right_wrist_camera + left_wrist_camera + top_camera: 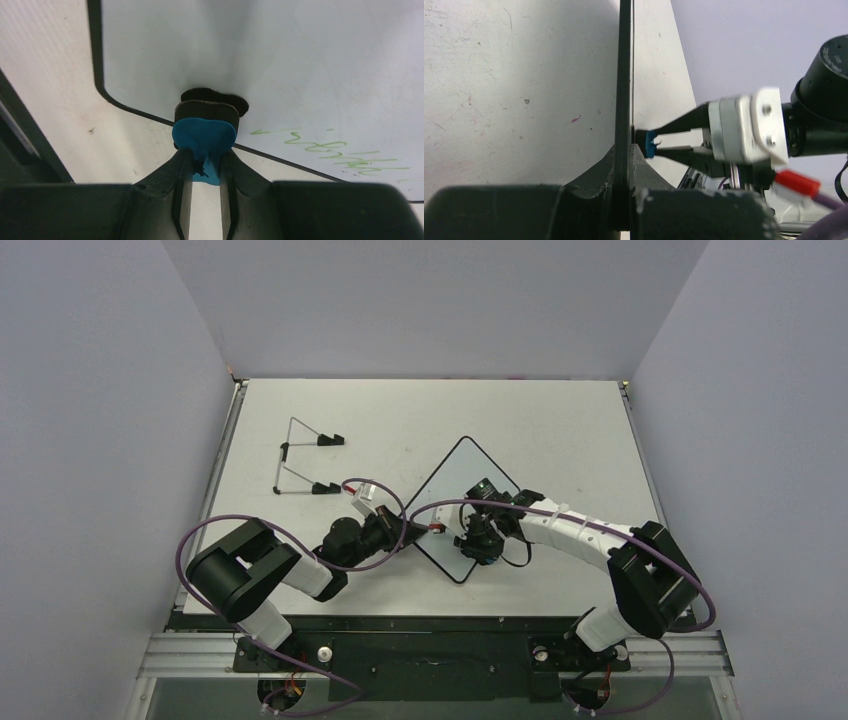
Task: Erase the whiteboard
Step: Erase the whiteboard at the center of the board.
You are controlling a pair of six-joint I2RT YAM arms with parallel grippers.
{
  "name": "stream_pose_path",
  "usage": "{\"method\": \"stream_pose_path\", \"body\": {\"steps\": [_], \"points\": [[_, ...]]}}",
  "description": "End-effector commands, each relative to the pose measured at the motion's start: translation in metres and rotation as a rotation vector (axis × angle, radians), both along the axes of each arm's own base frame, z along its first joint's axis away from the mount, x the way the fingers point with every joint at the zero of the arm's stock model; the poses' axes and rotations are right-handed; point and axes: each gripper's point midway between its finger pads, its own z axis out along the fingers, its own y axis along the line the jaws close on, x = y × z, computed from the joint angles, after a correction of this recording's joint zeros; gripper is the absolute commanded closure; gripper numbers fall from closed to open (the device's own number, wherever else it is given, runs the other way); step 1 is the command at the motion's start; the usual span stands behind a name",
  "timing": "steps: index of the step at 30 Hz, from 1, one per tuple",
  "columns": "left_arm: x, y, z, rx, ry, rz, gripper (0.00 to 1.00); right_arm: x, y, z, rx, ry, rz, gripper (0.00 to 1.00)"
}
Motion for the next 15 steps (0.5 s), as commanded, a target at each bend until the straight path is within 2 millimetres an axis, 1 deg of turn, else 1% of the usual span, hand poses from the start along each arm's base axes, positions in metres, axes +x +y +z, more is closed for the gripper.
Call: {"method": "stream_pose_path", "body": {"steps": [1, 2, 4, 6, 10, 12, 13, 15], "points": [[0.000, -0.008, 0.060, -0.159, -0.135, -0.028, 1.00, 0.045, -0.014, 0.017, 0.018, -0.163, -0.161, 1.00], [0.000, -0.009, 0.060, -0.159, -0.135, -0.029, 1.00, 0.047, -0.015, 0.017, 0.019, -0.167, -0.173, 1.00], [0.000, -0.009, 0.059, -0.159, -0.133, -0.029, 1.00, 0.044, -0.015, 0.015, 0.020, -0.152, -0.161, 1.00], [0.000, -0.009, 0.060, -0.162, -0.137, -0.029, 1.00, 0.031, -0.008, 0.011, 0.040, -0.104, -0.109, 1.00], [-0.001, -0.008, 0.060, -0.163, -0.139, -0.027, 1.00, -0.006, 0.012, 0.009, 0.073, -0.006, 0.072, 1.00], [-0.001, -0.007, 0.061, -0.164, -0.140, -0.026, 1.00, -0.019, 0.020, 0.009, 0.088, 0.032, 0.124, 1.00], [-0.002, -0.007, 0.062, -0.165, -0.141, -0.025, 1.00, -0.020, 0.020, 0.009, 0.085, 0.038, 0.127, 1.00], [-0.002, -0.006, 0.062, -0.163, -0.143, -0.021, 1.00, -0.013, 0.018, 0.008, 0.068, 0.016, 0.105, 1.00]]}}
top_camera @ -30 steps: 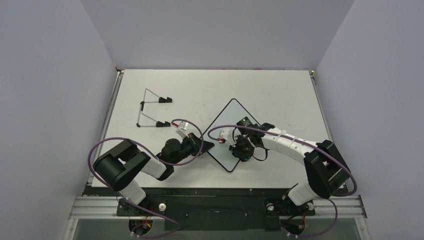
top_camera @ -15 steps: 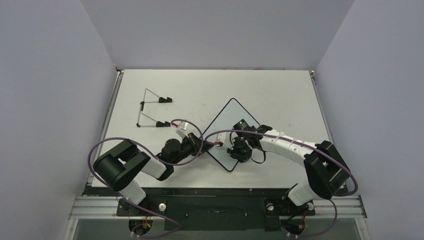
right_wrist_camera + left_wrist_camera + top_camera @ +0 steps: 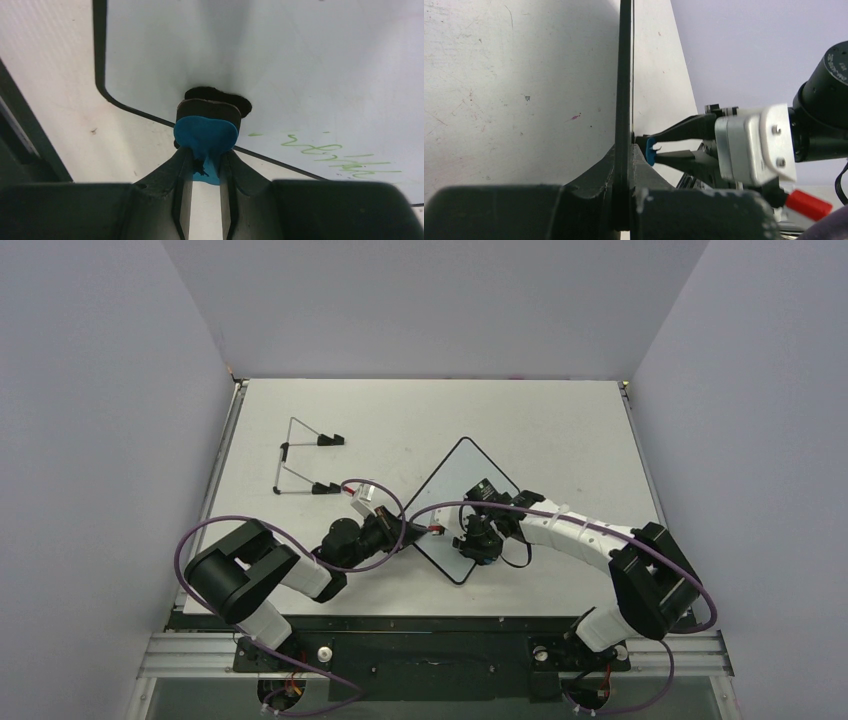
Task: Erase the whiteboard
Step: Erase the whiteboard at the center of the board.
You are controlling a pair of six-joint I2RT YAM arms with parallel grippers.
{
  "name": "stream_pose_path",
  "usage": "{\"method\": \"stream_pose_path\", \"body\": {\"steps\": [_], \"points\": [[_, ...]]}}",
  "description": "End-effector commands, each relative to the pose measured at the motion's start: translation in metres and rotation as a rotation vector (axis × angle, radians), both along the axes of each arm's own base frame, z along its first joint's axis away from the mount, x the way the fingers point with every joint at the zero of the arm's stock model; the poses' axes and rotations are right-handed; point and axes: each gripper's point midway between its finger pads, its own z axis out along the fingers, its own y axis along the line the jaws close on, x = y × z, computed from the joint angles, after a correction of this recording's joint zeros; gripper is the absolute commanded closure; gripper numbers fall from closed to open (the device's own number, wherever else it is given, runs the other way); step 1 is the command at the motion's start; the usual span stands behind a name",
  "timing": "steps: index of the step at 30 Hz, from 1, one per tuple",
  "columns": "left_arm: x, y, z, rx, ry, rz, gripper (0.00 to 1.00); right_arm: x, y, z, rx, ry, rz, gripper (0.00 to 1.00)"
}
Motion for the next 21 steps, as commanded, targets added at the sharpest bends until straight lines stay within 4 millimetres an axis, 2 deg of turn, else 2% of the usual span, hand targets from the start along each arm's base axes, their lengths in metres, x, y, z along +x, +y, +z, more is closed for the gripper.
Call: {"method": "stream_pose_path", "body": {"steps": [1, 6, 8, 10, 12, 15, 17, 19, 21], "points": [[0.000, -0.007, 0.061, -0.160, -0.144, -0.023, 1.00, -0.001, 0.007, 0.006, 0.022, -0.011, 0.023, 1.00], [-0.001, -0.008, 0.063, -0.162, -0.146, -0.024, 1.00, 0.046, -0.016, 0.008, -0.018, -0.132, -0.201, 1.00], [0.000, -0.008, 0.062, -0.162, -0.146, -0.024, 1.00, 0.050, -0.023, 0.006, -0.030, -0.140, -0.230, 1.00], [-0.001, -0.007, 0.062, -0.161, -0.146, -0.025, 1.00, 0.047, -0.024, 0.005, -0.033, -0.132, -0.216, 1.00], [-0.001, -0.008, 0.062, -0.163, -0.145, -0.026, 1.00, 0.034, -0.018, 0.001, -0.028, -0.089, -0.154, 1.00], [-0.002, -0.007, 0.062, -0.164, -0.148, -0.027, 1.00, -0.002, -0.004, -0.003, -0.017, 0.010, 0.003, 1.00], [-0.002, -0.006, 0.062, -0.163, -0.147, -0.025, 1.00, -0.016, 0.004, -0.004, -0.019, 0.038, 0.079, 1.00], [-0.002, -0.005, 0.062, -0.163, -0.149, -0.019, 1.00, -0.016, 0.005, -0.005, -0.029, 0.041, 0.090, 1.00], [-0.002, -0.004, 0.062, -0.156, -0.149, -0.016, 1.00, -0.005, 0.002, -0.006, -0.050, 0.001, 0.054, 1.00]]}}
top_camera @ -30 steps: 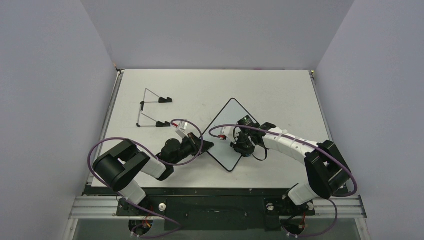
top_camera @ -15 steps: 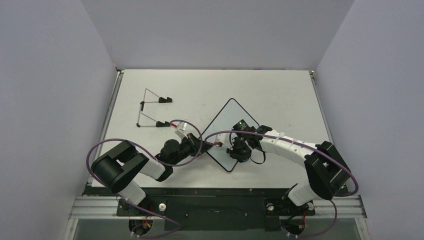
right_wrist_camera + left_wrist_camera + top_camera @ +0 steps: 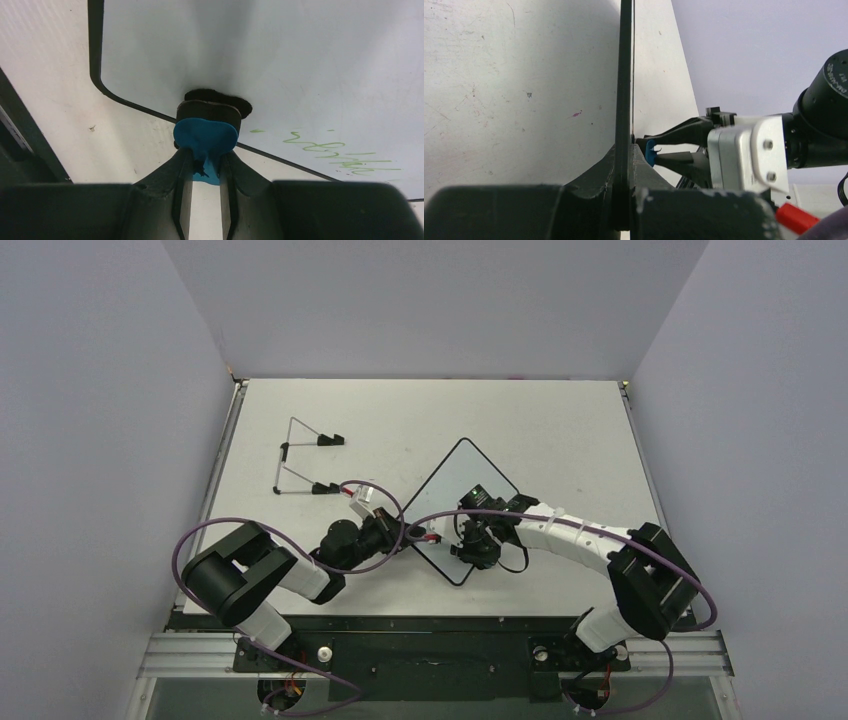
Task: Erase the whiteboard
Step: Erase the whiteboard at the center of the board.
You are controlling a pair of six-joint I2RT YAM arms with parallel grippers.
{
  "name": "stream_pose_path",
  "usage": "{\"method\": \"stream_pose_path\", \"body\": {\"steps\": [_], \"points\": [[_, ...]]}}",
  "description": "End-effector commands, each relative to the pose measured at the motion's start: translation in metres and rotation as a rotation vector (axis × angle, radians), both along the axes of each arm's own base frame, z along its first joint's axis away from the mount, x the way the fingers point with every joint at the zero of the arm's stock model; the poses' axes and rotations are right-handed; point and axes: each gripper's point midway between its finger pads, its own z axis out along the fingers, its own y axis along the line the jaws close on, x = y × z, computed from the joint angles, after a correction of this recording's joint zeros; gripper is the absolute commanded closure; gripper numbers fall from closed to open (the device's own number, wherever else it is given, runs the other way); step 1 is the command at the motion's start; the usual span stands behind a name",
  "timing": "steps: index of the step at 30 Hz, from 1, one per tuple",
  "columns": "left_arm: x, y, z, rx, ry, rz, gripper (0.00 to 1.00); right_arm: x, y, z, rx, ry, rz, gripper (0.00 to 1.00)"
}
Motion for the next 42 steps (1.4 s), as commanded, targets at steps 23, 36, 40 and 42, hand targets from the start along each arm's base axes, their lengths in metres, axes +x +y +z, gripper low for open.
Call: {"method": "stream_pose_path", "body": {"steps": [23, 36, 40, 42], "points": [[0.001, -0.009, 0.063, -0.155, -0.152, -0.030, 1.00, 0.042, -0.008, 0.007, -0.003, -0.065, -0.223, 1.00], [-0.002, -0.013, 0.063, -0.160, -0.148, -0.050, 1.00, 0.030, -0.006, -0.002, 0.010, 0.017, -0.222, 1.00], [-0.003, -0.012, 0.063, -0.158, -0.149, -0.050, 1.00, 0.013, 0.011, 0.005, 0.046, 0.040, -0.110, 1.00], [-0.004, -0.011, 0.062, -0.158, -0.148, -0.049, 1.00, 0.033, 0.002, 0.006, 0.033, -0.009, -0.211, 1.00]]}}
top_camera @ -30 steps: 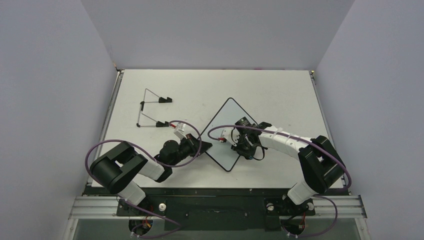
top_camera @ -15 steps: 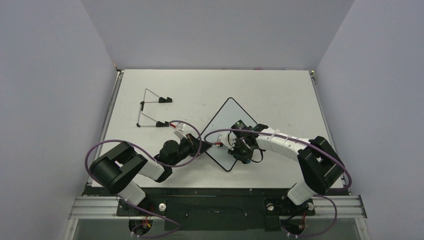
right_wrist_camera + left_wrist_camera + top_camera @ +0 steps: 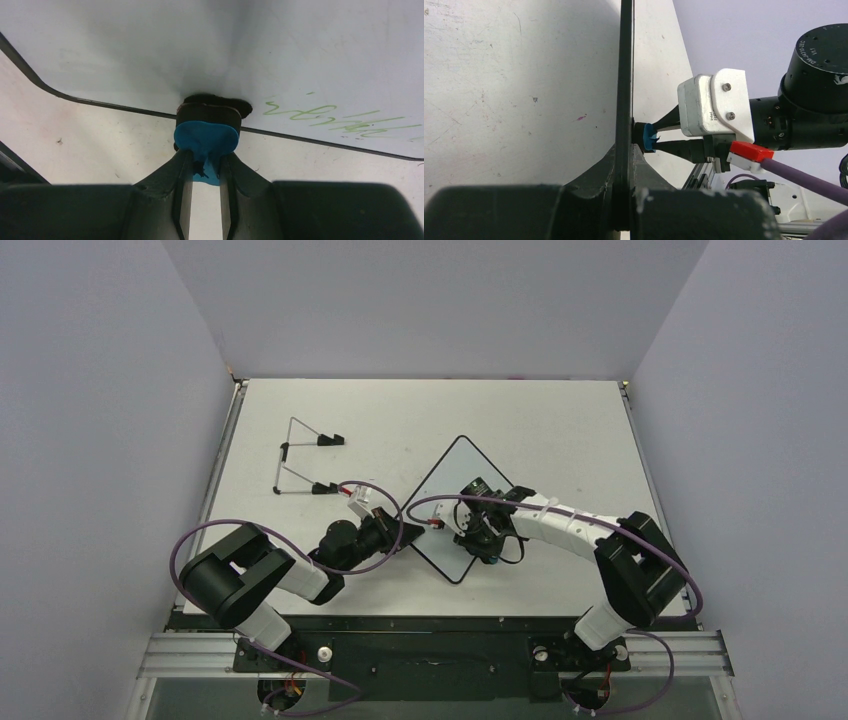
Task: Erase the whiteboard
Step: Erase the whiteboard at the center of the board.
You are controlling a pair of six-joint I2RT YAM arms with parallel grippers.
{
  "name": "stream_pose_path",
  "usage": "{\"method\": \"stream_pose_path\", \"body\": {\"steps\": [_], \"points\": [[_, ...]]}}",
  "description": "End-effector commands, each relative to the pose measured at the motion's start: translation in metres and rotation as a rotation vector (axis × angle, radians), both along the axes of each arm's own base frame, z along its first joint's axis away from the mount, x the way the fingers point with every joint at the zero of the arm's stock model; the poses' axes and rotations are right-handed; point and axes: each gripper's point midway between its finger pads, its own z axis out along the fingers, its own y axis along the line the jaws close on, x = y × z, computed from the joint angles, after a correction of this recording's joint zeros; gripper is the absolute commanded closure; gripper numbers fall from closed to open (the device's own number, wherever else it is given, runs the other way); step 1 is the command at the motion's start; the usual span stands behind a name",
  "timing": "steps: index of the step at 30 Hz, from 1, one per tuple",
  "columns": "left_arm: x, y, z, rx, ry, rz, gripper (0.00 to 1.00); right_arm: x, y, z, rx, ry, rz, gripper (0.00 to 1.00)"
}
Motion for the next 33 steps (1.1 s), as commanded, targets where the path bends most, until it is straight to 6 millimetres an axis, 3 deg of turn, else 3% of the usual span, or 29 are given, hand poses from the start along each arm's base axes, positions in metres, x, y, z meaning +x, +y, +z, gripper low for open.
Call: {"method": "stream_pose_path", "body": {"steps": [1, 4, 8, 10, 15, 17, 19, 21, 24, 26, 30, 33], "points": [[-0.005, -0.014, 0.061, -0.172, -0.122, -0.062, 1.00, 0.026, 0.012, 0.015, 0.077, -0.077, -0.061, 1.00], [-0.005, -0.014, 0.061, -0.171, -0.122, -0.062, 1.00, 0.058, -0.014, 0.017, 0.066, -0.147, -0.252, 1.00], [-0.005, -0.018, 0.061, -0.174, -0.122, -0.070, 1.00, 0.061, -0.025, 0.011, 0.037, -0.138, -0.286, 1.00], [-0.006, -0.019, 0.061, -0.178, -0.123, -0.073, 1.00, 0.048, -0.015, 0.008, 0.063, -0.084, -0.225, 1.00], [-0.007, -0.017, 0.063, -0.181, -0.124, -0.070, 1.00, -0.009, 0.026, 0.009, 0.104, 0.032, 0.079, 1.00], [-0.007, -0.017, 0.063, -0.178, -0.126, -0.069, 1.00, -0.019, 0.033, 0.009, 0.113, 0.058, 0.132, 1.00], [-0.007, -0.016, 0.064, -0.176, -0.127, -0.067, 1.00, -0.012, 0.032, 0.008, 0.103, 0.034, 0.104, 1.00], [-0.006, -0.016, 0.063, -0.172, -0.126, -0.065, 1.00, 0.009, 0.024, 0.010, 0.082, -0.028, 0.017, 1.00], [-0.006, -0.018, 0.062, -0.171, -0.125, -0.070, 1.00, 0.044, -0.002, 0.010, 0.047, -0.106, -0.158, 1.00], [-0.006, -0.019, 0.061, -0.173, -0.123, -0.073, 1.00, 0.055, -0.015, 0.009, 0.030, -0.125, -0.240, 1.00], [-0.007, -0.021, 0.062, -0.180, -0.124, -0.078, 1.00, 0.050, -0.015, 0.006, 0.029, -0.107, -0.222, 1.00], [-0.007, -0.020, 0.062, -0.180, -0.125, -0.078, 1.00, 0.023, 0.009, 0.008, 0.086, -0.039, -0.073, 1.00]]}}
